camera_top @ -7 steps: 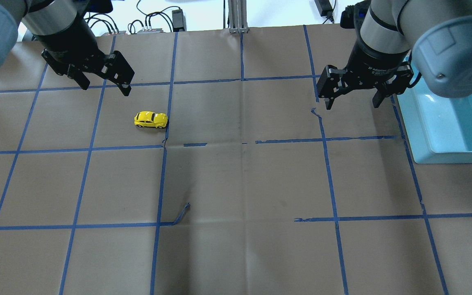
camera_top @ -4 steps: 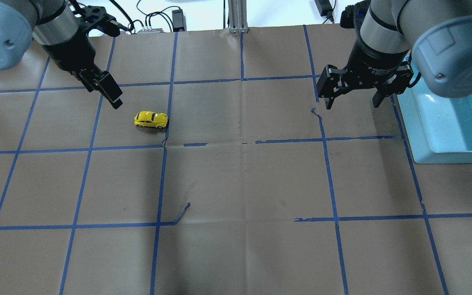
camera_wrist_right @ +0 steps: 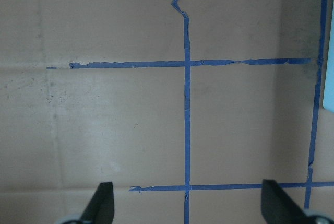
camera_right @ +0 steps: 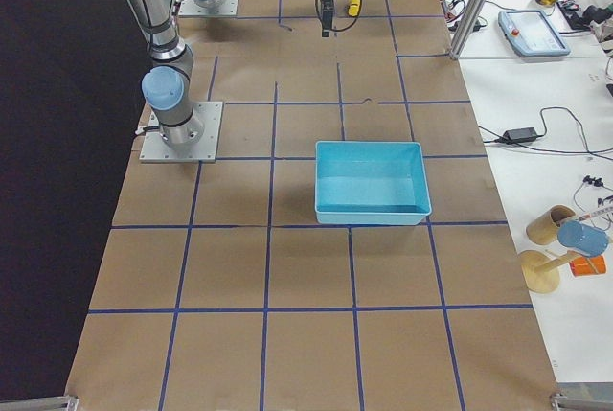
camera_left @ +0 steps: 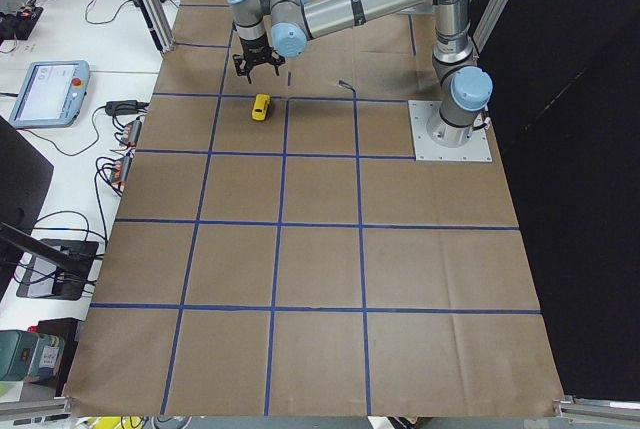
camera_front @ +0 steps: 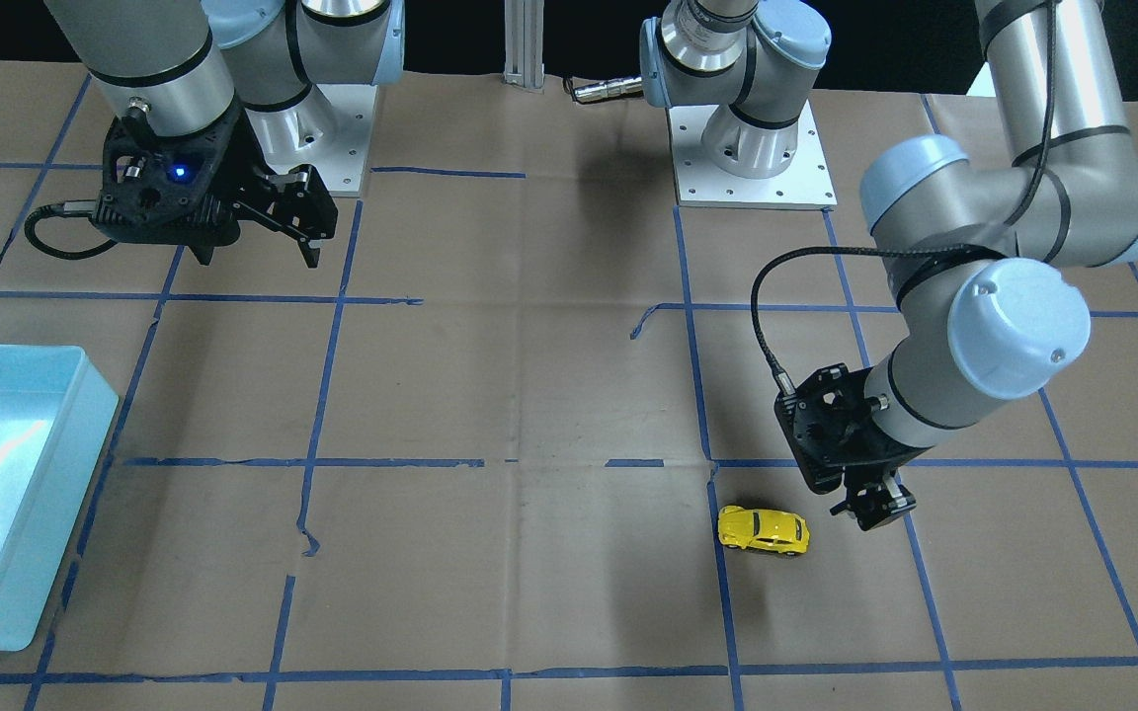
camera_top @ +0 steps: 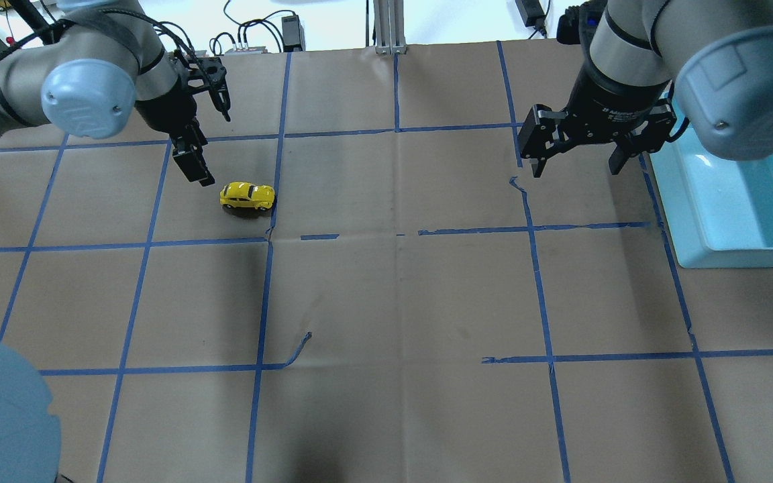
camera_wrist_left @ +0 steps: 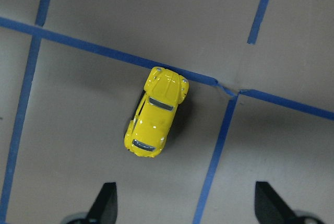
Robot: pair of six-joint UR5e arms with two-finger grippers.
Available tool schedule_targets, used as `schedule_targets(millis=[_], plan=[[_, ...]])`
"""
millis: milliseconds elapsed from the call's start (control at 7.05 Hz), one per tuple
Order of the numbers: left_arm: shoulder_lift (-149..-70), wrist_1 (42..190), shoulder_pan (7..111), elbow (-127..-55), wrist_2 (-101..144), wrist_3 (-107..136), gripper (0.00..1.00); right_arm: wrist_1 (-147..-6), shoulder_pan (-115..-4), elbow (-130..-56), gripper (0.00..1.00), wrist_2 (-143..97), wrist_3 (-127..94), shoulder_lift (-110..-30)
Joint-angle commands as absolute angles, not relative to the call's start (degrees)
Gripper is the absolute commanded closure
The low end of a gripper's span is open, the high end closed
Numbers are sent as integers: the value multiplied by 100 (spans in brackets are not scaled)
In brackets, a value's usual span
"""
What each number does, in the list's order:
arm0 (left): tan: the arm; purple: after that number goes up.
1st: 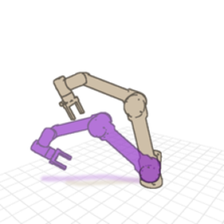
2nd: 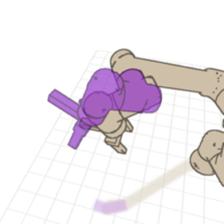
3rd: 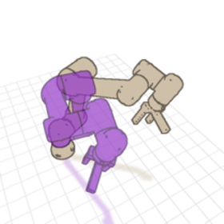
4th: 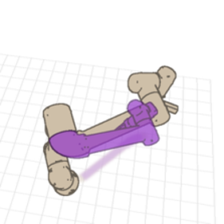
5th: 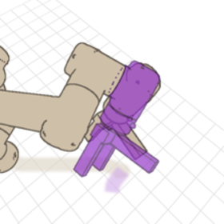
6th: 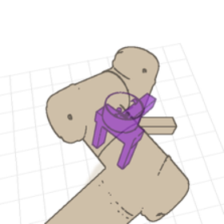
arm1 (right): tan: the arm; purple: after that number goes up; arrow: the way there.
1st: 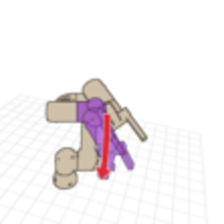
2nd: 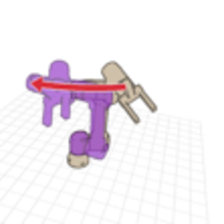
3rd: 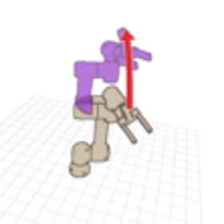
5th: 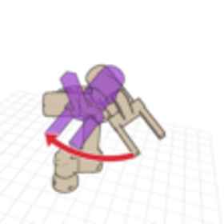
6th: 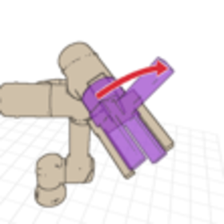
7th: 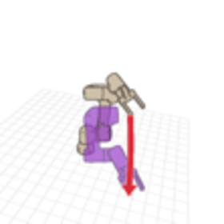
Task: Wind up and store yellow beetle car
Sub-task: 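Move the left gripper down over the yellow beetle car, then close the left gripper on the yellow car's rear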
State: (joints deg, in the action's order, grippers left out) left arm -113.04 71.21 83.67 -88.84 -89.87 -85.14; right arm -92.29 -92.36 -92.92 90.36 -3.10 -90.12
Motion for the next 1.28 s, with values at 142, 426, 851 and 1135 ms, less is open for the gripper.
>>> schedule_targets(millis=[142, 426, 851, 1135], plan=[[-11802, 4885, 8332, -9726, -8886, -10105, 7, -9263, -9229, -9290, 0, 9044, -308, -9009], [-11987, 4895, 8270, -9791, -8402, -10055, 7, -9281, -9229, -9281, 0, 9035, -299, -9009], [-12040, 5369, 8297, -9721, -8629, -9949, 8, -9281, -9220, -9299, 0, 9053, -299, -9000], [-12059, 5476, 8297, -9686, -8754, -10028, 26, -9290, -9211, -9299, 0, 9044, -299, -9000]])
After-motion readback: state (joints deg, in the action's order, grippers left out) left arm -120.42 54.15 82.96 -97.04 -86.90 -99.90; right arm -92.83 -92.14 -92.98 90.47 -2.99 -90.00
